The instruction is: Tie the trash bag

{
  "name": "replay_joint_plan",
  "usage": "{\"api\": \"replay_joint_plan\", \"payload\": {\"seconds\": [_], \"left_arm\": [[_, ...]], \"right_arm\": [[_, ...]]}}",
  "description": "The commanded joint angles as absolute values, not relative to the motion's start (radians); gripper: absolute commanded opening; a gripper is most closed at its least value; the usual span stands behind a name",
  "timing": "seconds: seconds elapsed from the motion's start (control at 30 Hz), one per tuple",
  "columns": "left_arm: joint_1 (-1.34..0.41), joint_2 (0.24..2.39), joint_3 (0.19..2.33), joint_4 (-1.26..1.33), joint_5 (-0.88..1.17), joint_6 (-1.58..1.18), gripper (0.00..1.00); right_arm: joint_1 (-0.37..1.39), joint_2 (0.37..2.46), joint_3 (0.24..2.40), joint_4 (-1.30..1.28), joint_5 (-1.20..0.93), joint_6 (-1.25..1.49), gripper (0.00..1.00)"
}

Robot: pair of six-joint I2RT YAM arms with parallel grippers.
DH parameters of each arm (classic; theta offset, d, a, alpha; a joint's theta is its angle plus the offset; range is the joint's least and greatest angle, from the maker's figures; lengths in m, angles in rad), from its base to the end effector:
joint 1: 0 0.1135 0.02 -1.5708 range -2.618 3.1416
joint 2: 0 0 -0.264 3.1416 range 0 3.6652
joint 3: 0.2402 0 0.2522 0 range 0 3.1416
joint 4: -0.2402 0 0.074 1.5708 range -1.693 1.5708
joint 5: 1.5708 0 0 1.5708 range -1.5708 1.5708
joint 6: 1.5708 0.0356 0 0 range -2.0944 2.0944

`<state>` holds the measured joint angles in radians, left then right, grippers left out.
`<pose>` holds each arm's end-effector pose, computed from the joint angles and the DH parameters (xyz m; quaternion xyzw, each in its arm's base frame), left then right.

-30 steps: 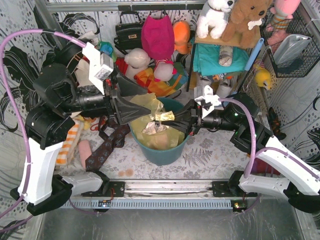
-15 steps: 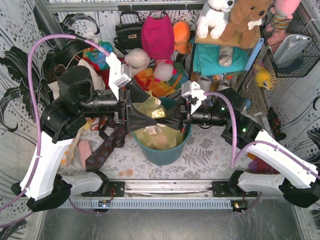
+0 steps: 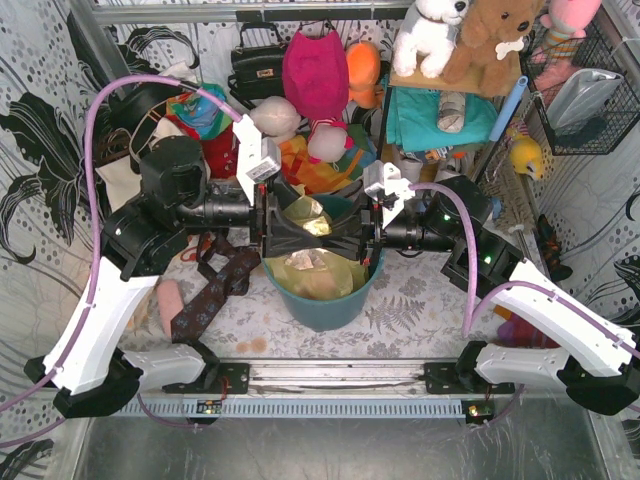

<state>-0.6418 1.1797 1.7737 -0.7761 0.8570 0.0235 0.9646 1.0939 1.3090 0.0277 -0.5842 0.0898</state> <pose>0.1317 -0.1320 0.5268 0.4796 0.5738 -0.4813 0.4573 0.1126 0.1969 0.4839 -0.4554 0.4385 0.5328 0.5625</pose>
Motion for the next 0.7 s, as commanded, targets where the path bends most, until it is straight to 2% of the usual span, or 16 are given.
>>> {"api": "replay_joint_plan", "payload": {"seconds": [0.0,0.17,0.27,0.3,0.33,0.4,0.47,0.53,0.67], "left_arm": [[-0.65,1.158,1.754,-0.685,0.855,0.018,0.58],[-0.65,1.134,1.727,-0.638,0.863,0.003,0.42],[-0.65,1.121,1.712,-0.618,0.88,0.005,0.35],[-0.65,1.116,1.706,-0.612,0.884,0.005,0.37],[-0.65,1.111,1.701,-0.612,0.885,0.007,0.45],[-0.65,1.099,1.695,-0.62,0.877,0.03,0.66],[-0.65,1.079,1.695,-0.638,0.863,0.063,0.8],[-0.65,1.068,1.708,-0.654,0.834,0.09,0.85],[-0.65,1.059,1.767,-0.686,0.807,0.137,0.85]], "right_arm": [[0.966,1.098,1.342,0.071,-0.619,0.109,0.02],[0.965,1.097,1.332,0.066,-0.625,0.109,0.02],[0.966,1.094,1.326,0.057,-0.629,0.105,0.02],[0.966,1.091,1.323,0.055,-0.628,0.102,0.02],[0.966,1.087,1.319,0.054,-0.623,0.1,0.02],[0.966,1.079,1.314,0.054,-0.613,0.096,0.02],[0.966,1.072,1.311,0.054,-0.609,0.09,0.02],[0.966,1.066,1.309,0.053,-0.607,0.086,0.02],[0.965,1.063,1.307,0.05,-0.609,0.081,0.02]]}}
